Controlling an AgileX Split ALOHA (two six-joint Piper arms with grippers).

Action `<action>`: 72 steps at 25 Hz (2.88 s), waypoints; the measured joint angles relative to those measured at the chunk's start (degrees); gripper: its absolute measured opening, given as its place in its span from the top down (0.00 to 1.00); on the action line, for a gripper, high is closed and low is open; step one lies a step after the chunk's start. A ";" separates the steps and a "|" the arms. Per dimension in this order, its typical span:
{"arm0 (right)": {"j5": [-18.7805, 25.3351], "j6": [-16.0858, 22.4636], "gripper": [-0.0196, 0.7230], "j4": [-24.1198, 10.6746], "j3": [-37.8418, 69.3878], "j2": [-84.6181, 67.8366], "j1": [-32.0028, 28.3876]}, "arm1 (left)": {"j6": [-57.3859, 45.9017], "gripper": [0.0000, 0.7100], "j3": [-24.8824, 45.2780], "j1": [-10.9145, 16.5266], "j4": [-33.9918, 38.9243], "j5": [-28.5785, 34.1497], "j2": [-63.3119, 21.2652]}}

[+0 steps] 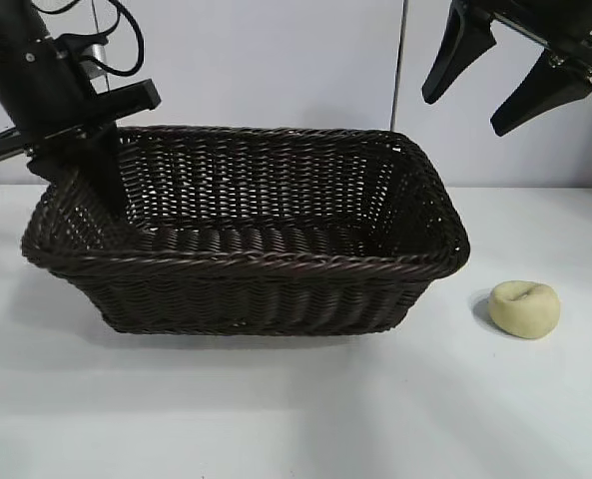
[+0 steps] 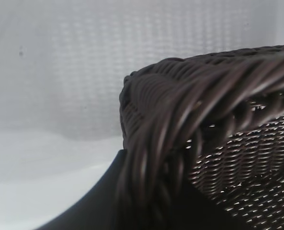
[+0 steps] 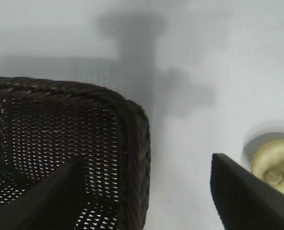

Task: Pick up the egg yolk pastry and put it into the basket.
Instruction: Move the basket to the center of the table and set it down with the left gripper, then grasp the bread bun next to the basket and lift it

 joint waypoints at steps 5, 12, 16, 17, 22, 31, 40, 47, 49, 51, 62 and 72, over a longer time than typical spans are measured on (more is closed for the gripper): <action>0.00 0.00 0.26 0.00 0.00 0.00 0.00 | 2.43 0.85 -0.63 0.00 -0.13 -1.24 3.95; 0.00 0.00 0.26 0.00 0.00 0.00 0.00 | 3.13 0.85 -0.63 0.00 -0.25 -2.90 6.56; 0.00 0.00 0.26 0.00 0.00 0.00 0.00 | 3.14 0.86 -0.67 0.00 -0.56 -3.30 6.92; 0.00 0.00 0.26 0.00 0.00 0.00 0.00 | 3.14 0.84 -0.67 0.00 -0.67 -3.44 7.03; 0.00 0.00 0.26 0.00 0.00 0.00 0.00 | 3.14 0.45 -0.87 0.00 -1.47 -4.06 7.09; -0.06 0.00 0.26 0.00 0.00 0.00 0.00 | 3.14 0.12 -0.97 0.00 1.35 0.06 6.31; -0.06 0.00 0.26 -0.05 0.00 0.00 0.00 | 3.14 0.12 -1.00 0.00 1.47 3.37 -1.91; -0.06 0.00 0.26 -0.10 0.00 0.00 0.00 | 3.14 0.12 -1.00 0.00 0.40 4.73 -9.92; -0.06 0.00 0.26 -0.16 0.00 0.00 0.00 | 3.14 0.12 -1.00 0.00 0.24 4.78 -12.19; -0.06 0.00 0.26 -0.16 0.00 0.00 0.00 | 3.14 0.12 -1.00 0.00 0.14 4.85 -14.04; 0.00 0.00 0.26 -0.16 0.00 0.00 0.00 | 3.14 0.12 7.98 0.00 -10.22 -4.59 -19.30; -0.06 0.00 0.26 -0.16 0.00 0.00 0.00 | 3.14 0.12 13.31 0.00 -11.05 -10.87 -19.07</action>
